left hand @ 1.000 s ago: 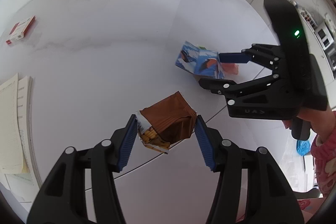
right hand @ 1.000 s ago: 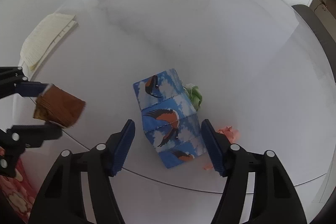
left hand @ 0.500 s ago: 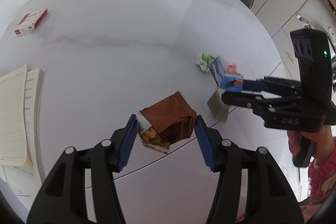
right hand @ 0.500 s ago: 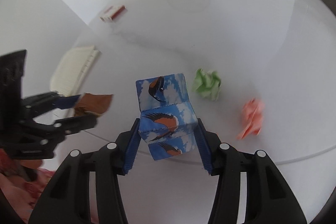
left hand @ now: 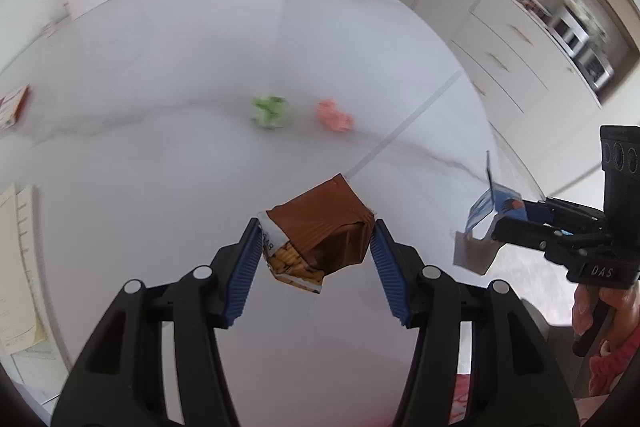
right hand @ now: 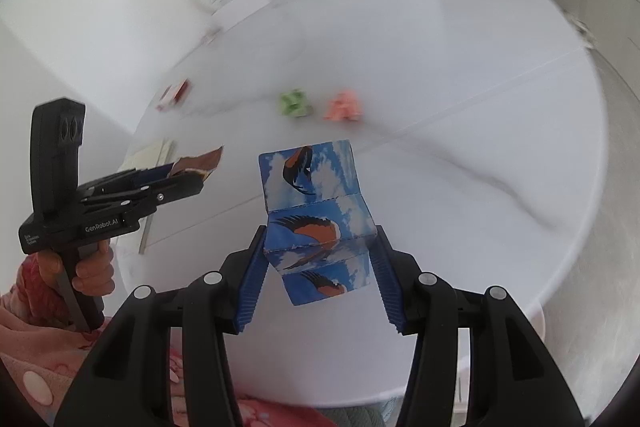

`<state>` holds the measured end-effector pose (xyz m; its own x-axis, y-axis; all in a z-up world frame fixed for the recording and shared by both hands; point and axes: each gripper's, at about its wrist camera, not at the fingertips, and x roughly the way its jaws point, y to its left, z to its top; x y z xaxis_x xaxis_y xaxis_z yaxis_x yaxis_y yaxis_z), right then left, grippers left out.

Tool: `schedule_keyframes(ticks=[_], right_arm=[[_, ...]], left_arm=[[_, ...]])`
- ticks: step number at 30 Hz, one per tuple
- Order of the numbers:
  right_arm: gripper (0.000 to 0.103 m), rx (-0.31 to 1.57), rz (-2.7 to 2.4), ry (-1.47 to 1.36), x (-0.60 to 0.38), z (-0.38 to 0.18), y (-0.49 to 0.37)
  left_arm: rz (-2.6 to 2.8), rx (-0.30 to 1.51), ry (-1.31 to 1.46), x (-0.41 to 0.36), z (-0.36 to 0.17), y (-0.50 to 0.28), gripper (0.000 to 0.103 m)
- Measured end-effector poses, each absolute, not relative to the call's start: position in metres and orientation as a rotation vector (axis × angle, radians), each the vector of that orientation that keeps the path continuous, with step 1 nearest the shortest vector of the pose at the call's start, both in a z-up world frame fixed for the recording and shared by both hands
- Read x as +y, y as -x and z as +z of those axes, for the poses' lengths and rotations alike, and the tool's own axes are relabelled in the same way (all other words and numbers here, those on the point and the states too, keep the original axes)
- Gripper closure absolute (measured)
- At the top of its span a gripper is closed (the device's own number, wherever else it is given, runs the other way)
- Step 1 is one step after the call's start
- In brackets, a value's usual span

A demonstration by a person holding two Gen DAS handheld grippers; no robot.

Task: Collect trash
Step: 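Carry the wrapper and box to the bin and release both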

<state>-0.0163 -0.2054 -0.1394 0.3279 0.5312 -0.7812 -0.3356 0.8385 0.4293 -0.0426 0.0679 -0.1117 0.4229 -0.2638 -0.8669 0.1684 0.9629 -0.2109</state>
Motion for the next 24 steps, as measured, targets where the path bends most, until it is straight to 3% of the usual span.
schedule_keyframes(ticks=[10, 19, 23, 24], right_arm=[[0.052, 1.054, 0.196, -0.342, -0.321, -0.146, 0.099], [0.051, 1.165, 0.029, -0.384, -0.359, -0.219, 0.118], [0.047, 1.230, 0.022, -0.387, -0.356, -0.254, 0.112], [0.040, 1.261, 0.010, -0.386, -0.354, -0.264, 0.109]], left_arm=[[-0.477, 1.111, -0.043, -0.023, -0.101, 0.070, 0.049], [-0.540, 1.092, -0.122, -0.072, -0.092, 0.090, 0.049], [-0.546, 1.098, -0.141, -0.085, -0.092, 0.097, 0.049], [-0.548, 1.097, -0.151, -0.089, -0.092, 0.100, 0.049]])
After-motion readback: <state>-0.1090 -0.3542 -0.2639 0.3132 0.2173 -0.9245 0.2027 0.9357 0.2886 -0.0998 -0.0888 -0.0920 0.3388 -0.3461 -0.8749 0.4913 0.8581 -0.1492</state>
